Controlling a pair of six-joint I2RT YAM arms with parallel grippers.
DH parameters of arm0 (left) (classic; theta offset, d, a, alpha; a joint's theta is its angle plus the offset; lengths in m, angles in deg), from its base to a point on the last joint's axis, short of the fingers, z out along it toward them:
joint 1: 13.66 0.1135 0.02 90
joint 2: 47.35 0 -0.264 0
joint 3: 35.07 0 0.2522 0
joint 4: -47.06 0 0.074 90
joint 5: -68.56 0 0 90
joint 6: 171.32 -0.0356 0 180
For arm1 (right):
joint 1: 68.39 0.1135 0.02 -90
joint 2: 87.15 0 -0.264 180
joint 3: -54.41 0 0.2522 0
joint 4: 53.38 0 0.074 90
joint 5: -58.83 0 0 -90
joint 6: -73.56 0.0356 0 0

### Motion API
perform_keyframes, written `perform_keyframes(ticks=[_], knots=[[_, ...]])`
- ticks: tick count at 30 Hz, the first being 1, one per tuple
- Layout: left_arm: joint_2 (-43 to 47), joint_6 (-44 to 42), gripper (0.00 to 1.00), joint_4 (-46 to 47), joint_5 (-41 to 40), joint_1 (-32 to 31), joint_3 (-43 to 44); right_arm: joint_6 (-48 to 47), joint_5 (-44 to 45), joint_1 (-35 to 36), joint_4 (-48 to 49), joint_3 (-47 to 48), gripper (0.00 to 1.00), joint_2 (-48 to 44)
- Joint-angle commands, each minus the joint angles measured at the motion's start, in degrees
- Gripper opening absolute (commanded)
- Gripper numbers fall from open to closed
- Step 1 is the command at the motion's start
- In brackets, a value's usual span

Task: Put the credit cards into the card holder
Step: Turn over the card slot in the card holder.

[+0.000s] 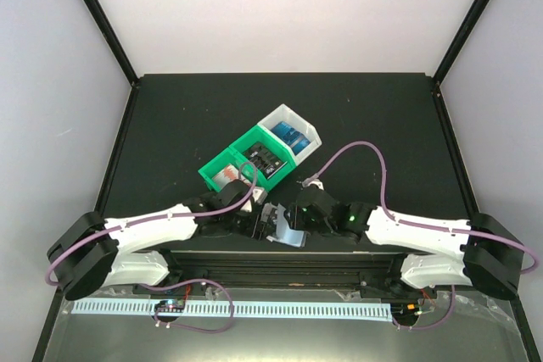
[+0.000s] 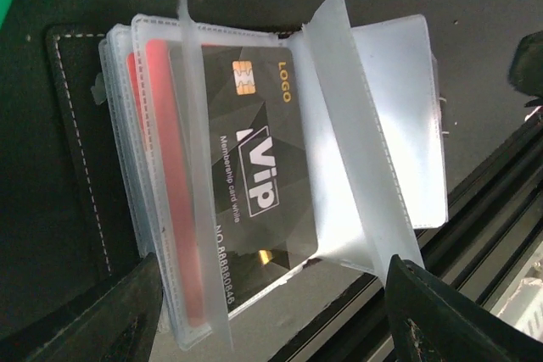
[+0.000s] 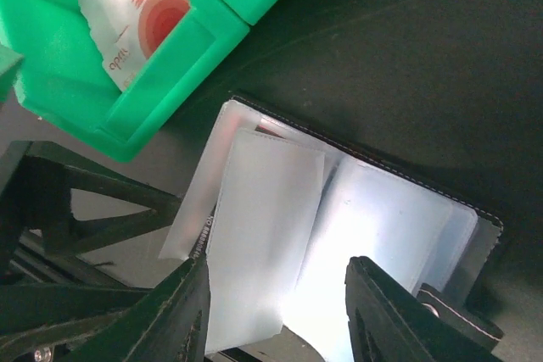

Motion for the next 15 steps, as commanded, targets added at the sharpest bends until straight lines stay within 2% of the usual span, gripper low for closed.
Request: perform_keyframes(ticks=[1, 8, 15], knots=[[-1.2, -1.7, 0.74, -2.9, -4.4, -2.2, 5.1, 1.8, 3.3, -0.3, -0.5, -2.1, 0.46, -1.9], [-3.8, -1.6, 0.74, -7.7, -11.5, -6.6, 10.5, 3.9, 6.7, -0.5, -4.0, -3.6, 0.47, -6.2], [-5.3, -0.9, 0.7, -6.7, -10.5, -8.1, 10.5, 2.5, 7.8, -0.5, -5.3, -3.3, 0.46, -11.3]])
